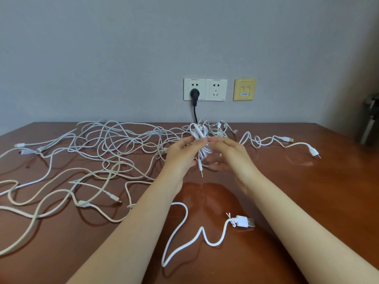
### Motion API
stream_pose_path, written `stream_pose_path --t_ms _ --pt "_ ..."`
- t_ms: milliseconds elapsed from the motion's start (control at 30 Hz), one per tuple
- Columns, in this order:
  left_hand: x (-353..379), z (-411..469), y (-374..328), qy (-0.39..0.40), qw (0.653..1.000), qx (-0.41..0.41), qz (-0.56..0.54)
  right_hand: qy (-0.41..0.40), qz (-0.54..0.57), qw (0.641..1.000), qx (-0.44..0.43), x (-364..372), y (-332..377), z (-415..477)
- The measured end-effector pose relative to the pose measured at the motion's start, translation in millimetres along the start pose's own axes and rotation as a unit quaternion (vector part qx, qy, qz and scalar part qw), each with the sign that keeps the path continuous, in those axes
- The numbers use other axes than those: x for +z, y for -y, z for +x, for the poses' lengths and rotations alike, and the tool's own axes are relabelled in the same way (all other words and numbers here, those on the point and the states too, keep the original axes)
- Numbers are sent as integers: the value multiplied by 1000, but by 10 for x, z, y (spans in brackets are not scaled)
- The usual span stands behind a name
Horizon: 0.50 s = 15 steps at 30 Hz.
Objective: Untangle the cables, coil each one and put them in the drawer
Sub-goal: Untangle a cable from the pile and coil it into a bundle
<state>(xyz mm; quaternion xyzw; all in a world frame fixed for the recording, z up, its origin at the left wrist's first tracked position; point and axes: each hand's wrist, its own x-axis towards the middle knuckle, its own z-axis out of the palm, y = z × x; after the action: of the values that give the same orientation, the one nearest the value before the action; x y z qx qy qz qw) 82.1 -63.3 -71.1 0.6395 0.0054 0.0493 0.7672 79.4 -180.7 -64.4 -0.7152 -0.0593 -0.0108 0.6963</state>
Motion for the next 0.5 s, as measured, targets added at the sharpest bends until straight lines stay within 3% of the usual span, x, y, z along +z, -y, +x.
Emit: stream_pose_path --t_ms 167,500 --pt "-14 -1 9 -10 1000 18 22 47 9 999 10 18 -2 -5" --pt "4 -28 9 -8 999 39 34 51 26 998 -3 6 -10 -9"
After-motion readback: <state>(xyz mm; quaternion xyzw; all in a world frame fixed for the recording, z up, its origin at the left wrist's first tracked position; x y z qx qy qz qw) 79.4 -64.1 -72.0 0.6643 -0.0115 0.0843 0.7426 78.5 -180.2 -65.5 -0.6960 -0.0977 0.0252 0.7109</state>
